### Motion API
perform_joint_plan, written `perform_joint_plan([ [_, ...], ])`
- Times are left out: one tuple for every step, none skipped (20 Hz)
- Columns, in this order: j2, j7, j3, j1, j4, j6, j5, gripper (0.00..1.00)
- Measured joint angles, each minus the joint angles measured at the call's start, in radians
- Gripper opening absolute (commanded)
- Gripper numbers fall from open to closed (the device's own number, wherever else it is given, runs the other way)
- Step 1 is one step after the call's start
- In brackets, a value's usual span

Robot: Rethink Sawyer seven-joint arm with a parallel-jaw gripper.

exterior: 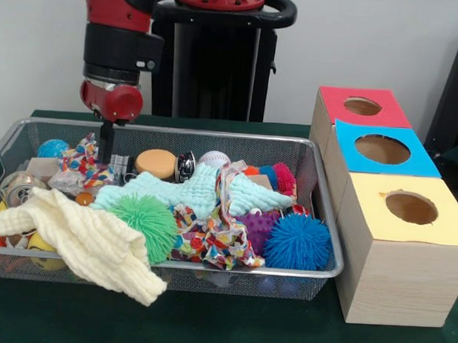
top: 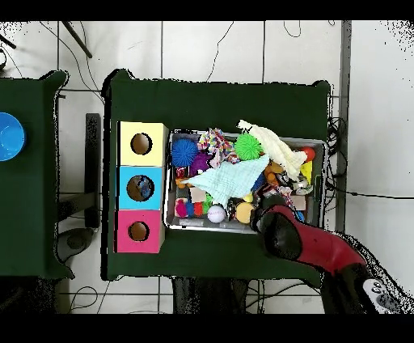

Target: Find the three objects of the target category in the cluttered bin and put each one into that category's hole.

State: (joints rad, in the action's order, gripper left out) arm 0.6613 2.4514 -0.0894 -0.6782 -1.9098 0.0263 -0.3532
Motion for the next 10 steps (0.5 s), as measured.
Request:
perform_joint_plan([
  [0.04, 0.0, -0.012, -0.004, 0.005, -0.061, -0.001, 0.0],
  [0.056, 0.0, -0.016, -0.004, 0.009, -0.084, -0.001, 0.0],
  [0.073, 0.0, -0.02, -0.004, 0.013, -0.106, -0.001, 0.0],
  [0.091, 0.0, -0.025, -0.004, 0.018, -0.128, -0.001, 0.0],
  [0.101, 0.0, -0.028, -0.004, 0.02, -0.14, -0.001, 0.0],
  [0.111, 0.0, -0.031, -0.004, 0.023, -0.151, -0.001, 0.0],
  [0.126, 0.0, -0.035, -0.004, 0.028, -0.158, -0.002, 0.0],
  [0.142, 0.0, -0.039, -0.004, 0.032, -0.166, -0.002, 0.0],
  [0.152, 0.0, -0.041, -0.002, 0.037, -0.166, -0.002, 0.0],
  [0.155, 0.0, -0.04, -0.001, 0.039, -0.166, -0.002, 0.0],
])
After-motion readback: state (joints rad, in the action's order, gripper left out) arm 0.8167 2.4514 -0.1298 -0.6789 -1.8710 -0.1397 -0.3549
